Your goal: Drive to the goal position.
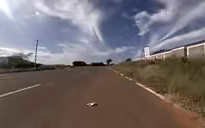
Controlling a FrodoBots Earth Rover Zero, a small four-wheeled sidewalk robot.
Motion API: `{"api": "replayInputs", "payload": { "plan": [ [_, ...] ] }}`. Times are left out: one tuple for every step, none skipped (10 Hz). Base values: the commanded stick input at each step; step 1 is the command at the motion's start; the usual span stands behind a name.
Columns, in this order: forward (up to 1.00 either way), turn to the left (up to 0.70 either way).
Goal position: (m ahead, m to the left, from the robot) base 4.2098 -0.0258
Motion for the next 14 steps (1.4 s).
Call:
{"api": "replayInputs", "payload": {
  "plan": [
    [0.85, 0.0],
    [0.85, 0.0],
    [0.85, 0.0],
    [0.85, 0.0],
    [0.85, 0.0],
    [0.85, 0.0],
    [0.85, 0.0],
    [0.85, 0.0],
    [0.85, 0.0],
    [0.85, 0.0],
    [0.85, 0.0],
    [0.85, 0.0],
    [0.85, 0.0],
    [0.85, 0.0]
  ]
}}
